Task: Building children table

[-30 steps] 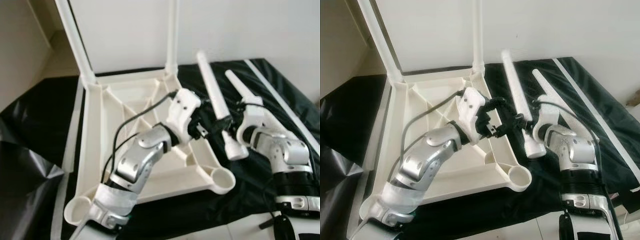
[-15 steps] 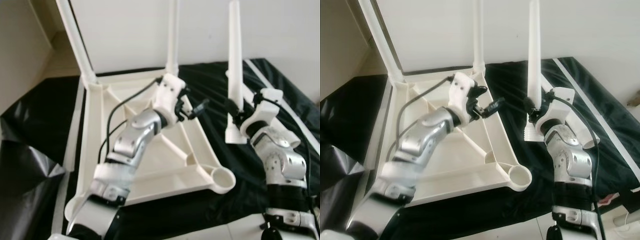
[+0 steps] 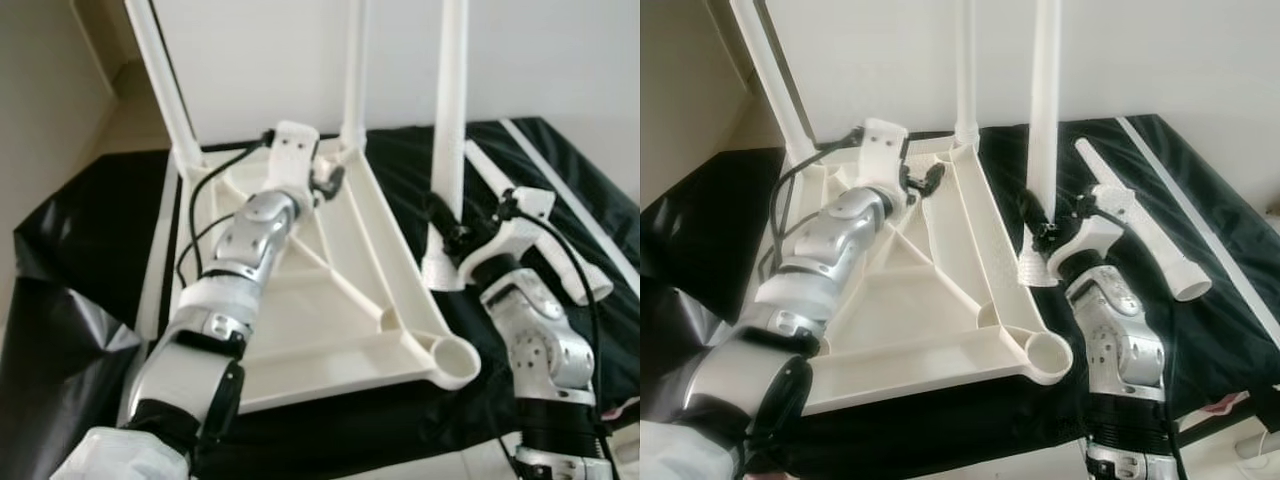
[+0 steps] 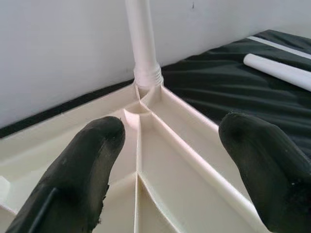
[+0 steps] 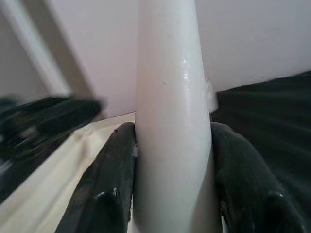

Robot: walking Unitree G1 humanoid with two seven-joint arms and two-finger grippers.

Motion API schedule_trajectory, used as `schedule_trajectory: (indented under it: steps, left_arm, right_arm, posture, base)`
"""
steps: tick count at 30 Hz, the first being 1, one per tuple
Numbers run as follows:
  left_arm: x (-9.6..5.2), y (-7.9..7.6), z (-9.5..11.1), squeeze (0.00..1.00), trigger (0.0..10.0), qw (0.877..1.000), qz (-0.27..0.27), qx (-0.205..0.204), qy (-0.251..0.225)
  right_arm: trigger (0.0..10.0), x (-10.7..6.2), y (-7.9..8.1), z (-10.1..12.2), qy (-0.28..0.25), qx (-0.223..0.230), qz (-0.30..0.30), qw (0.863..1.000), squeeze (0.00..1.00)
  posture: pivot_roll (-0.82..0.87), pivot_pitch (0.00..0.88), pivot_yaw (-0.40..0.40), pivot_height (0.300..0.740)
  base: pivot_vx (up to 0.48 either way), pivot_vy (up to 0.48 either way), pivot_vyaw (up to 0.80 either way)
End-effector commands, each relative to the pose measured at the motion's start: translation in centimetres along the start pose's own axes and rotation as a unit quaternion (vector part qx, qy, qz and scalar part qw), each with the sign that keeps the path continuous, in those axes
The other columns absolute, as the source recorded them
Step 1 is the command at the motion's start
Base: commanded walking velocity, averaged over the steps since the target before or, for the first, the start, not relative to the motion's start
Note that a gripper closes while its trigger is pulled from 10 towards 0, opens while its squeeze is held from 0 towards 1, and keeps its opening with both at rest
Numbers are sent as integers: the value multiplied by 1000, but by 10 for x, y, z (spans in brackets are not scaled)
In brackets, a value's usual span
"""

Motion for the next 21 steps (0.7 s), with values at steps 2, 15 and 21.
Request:
schedule_trajectory:
  steps: [2,15,21]
  left_arm:
    - [3,-15,2,0,10000,999,-44,11,-6]
    - [6,-51,29,0,10000,985,-162,-26,-59]
    - [1,-61,49,0,10000,971,-208,-63,-98]
  right_arm:
    - [10000,0,17,2,-7,10,45,999,0]
    - [10000,-3,39,-16,38,80,95,992,0]
    - [10000,-5,39,-21,50,71,96,992,0]
  posture:
    - [-81,22,33,740]
    - [-69,21,23,740]
    - [-66,19,19,740]
  base:
    - [0,0,0]
    - [0,0,0]
    - [0,0,0]
Point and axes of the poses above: a point about 5 cm out from each wrist's last joint towards the gripper, its own x axis pointing out of the wrist towards the gripper, its own z axis along the axis of the wrist's last joint, y = z × x, the point moved 4 cm from there along x, pointing out of the wrist towards the gripper, and after that the axes turned 14 degrees about x, right-handed, at the moved point
